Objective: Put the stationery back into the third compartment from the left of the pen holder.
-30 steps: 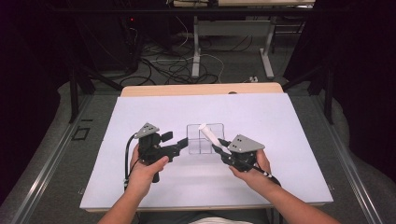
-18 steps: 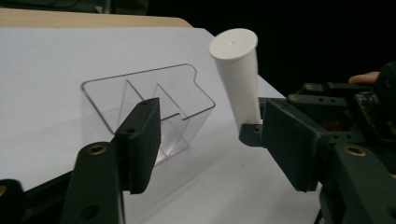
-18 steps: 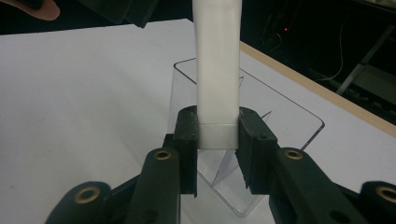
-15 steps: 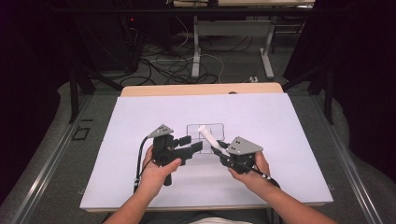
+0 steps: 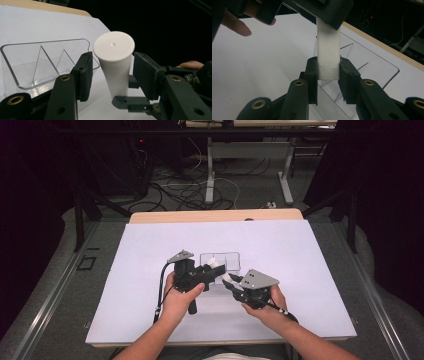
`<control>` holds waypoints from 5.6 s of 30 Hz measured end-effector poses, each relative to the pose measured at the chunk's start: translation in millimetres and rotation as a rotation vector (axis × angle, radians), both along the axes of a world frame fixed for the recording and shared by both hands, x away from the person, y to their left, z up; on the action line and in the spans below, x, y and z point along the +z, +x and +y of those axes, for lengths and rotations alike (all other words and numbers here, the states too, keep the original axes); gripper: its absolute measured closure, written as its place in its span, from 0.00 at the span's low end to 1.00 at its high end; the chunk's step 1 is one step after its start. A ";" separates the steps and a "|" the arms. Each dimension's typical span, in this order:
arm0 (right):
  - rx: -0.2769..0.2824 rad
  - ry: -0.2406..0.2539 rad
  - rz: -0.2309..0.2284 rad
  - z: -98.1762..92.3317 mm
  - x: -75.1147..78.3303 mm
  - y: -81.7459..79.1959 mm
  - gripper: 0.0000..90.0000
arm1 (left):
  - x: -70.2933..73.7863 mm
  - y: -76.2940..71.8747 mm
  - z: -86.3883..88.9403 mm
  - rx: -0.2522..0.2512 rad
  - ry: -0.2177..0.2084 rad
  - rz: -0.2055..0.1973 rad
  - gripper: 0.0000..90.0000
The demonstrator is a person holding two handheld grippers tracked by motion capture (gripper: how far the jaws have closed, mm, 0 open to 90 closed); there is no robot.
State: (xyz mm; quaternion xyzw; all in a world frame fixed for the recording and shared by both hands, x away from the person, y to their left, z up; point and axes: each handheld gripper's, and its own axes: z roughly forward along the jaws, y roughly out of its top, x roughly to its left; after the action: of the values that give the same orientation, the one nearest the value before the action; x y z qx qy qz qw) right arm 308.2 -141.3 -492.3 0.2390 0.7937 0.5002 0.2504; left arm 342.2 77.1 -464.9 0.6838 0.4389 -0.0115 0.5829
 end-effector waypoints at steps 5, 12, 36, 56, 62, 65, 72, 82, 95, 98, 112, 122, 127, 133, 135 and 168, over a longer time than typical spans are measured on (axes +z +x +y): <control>0.011 -0.002 -0.004 1.3 -0.2 -0.5 0.79 | 0.1 2.4 -1.0 0.004 -0.032 0.008 0.63; 0.009 0.001 0.003 2.1 -1.0 -1.4 0.79 | -0.5 3.3 0.1 0.017 -0.048 0.031 0.72; 0.026 0.004 -0.019 -1.7 -4.9 3.1 0.58 | 6.2 12.4 -1.7 0.041 -0.057 0.034 0.74; -0.095 0.072 0.030 -34.1 -3.0 26.0 0.32 | 17.7 30.9 -12.0 0.093 0.026 -0.054 0.74; -0.143 0.107 0.114 -40.8 -6.9 33.0 0.19 | 17.9 34.2 -18.4 0.102 0.068 -0.086 0.74; -0.169 0.112 0.124 -44.1 -9.1 36.7 0.15 | 17.7 36.4 -21.5 0.104 0.085 -0.096 0.74; -0.227 0.107 0.172 -51.7 -16.0 46.1 0.00 | 16.2 41.0 -28.3 0.112 0.129 -0.125 0.74; -0.279 0.095 0.185 -60.5 -22.6 52.4 0.00 | 11.4 43.8 -41.6 0.119 0.202 -0.174 0.74; -0.294 0.078 0.209 -65.6 -28.5 55.6 0.00 | 0.0 47.7 -61.1 0.104 0.304 -0.218 0.74; -0.289 0.077 0.211 -66.1 -29.6 55.8 0.00 | -3.9 47.9 -65.5 0.105 0.321 -0.212 0.74; -0.277 0.066 0.218 -65.7 -31.5 56.1 0.00 | -19.4 51.0 -75.1 0.086 0.404 -0.192 0.74; -0.275 0.062 0.226 -65.7 -32.9 56.1 0.00 | -24.9 51.1 -76.6 0.072 0.430 -0.175 0.74; -0.272 0.063 0.234 -65.2 -33.4 55.9 0.00 | -26.4 50.8 -77.8 0.080 0.426 -0.181 0.74; -0.269 0.051 0.245 -65.6 -33.5 55.8 0.00 | -21.9 47.9 -74.9 0.082 0.411 -0.209 0.63; -0.269 0.064 0.236 -65.4 -34.5 56.3 0.00 | -18.6 46.1 -73.0 0.085 0.389 -0.221 0.58; -0.276 0.055 0.241 -65.4 -35.9 56.1 0.00 | 29.5 33.9 38.9 0.213 0.323 -0.263 0.16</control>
State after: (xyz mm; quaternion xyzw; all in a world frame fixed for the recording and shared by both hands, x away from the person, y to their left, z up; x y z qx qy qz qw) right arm 364.3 -206.7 -528.2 0.4105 0.7636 0.4506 0.2129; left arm 376.2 116.0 -435.4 0.7136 0.4249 0.2096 0.5160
